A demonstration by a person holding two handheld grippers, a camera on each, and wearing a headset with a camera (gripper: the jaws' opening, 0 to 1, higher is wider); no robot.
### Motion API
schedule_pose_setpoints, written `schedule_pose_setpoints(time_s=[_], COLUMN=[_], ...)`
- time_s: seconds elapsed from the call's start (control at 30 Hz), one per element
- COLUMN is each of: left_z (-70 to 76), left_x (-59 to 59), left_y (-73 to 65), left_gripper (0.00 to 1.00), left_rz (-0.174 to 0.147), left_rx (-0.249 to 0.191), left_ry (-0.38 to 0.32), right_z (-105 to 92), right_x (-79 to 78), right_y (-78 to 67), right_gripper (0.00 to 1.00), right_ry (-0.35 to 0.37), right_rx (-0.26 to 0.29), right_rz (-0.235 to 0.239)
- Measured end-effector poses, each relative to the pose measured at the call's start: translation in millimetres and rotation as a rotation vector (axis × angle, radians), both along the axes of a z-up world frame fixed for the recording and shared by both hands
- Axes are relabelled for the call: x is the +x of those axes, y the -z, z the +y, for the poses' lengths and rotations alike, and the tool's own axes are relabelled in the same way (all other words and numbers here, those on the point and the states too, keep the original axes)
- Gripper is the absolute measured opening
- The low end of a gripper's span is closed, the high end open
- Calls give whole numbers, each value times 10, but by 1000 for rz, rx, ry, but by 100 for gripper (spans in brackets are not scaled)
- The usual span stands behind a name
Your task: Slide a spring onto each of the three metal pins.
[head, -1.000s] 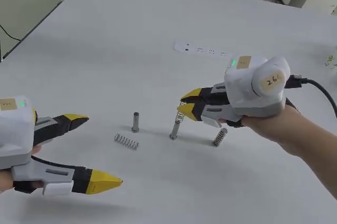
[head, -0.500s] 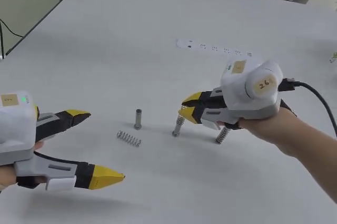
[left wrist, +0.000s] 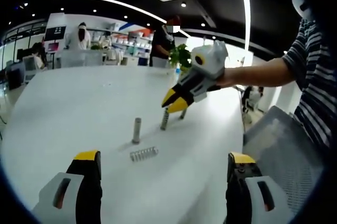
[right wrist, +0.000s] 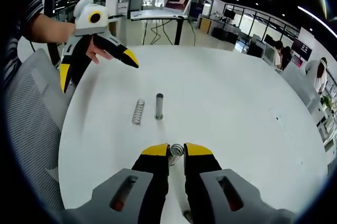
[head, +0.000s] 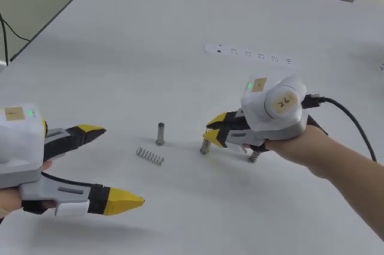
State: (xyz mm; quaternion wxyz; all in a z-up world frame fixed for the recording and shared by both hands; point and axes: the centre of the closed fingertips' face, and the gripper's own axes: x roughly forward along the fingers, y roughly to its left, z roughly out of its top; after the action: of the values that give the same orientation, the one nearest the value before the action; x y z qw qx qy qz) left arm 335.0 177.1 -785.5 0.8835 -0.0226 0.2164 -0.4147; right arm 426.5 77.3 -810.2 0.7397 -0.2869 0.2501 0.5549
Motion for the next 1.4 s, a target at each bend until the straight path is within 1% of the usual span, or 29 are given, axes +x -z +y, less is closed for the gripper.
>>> schedule_pose_setpoints(time_s=[0.2,0.23,0.27,0.3,0.53,0.83,1.0,1.2,1.4], left_z=[0,3,4,3,-21,-13,-14,-22,-19], left_x=[-4,-4,-3,-3,9,-6,-14,-16,4], left_y=[1,4,6,5,-5,-12,-11,-29,-60], left_gripper=[96,96,96,96,96,96,96,96,96], left_rz=[0,1,2,1,-2,0,1,-2,-7], left_rx=[-1,0,1,1,1,2,4,1,-2], left_ry=[1,0,0,0,5,7,10,11,7], right_z=[-42,-27,-32,-39,-34,-36,-30,-34,-44], right_x=[-21,-17,-22,-24,-8,-17,-46,-42,-41], right_y=[106,80,91,89,78,71,88,77,7], right_gripper=[8,8,8,8,8,9,11,12,13], right_ry=[6,7,8,2,1,4,-15,-6,8], right_rx=[-20,-3,-11,-13,-17,-22,-33,-28,-4], right_rz=[5,-3,2,-7,-14,-4,-7,-9,-11])
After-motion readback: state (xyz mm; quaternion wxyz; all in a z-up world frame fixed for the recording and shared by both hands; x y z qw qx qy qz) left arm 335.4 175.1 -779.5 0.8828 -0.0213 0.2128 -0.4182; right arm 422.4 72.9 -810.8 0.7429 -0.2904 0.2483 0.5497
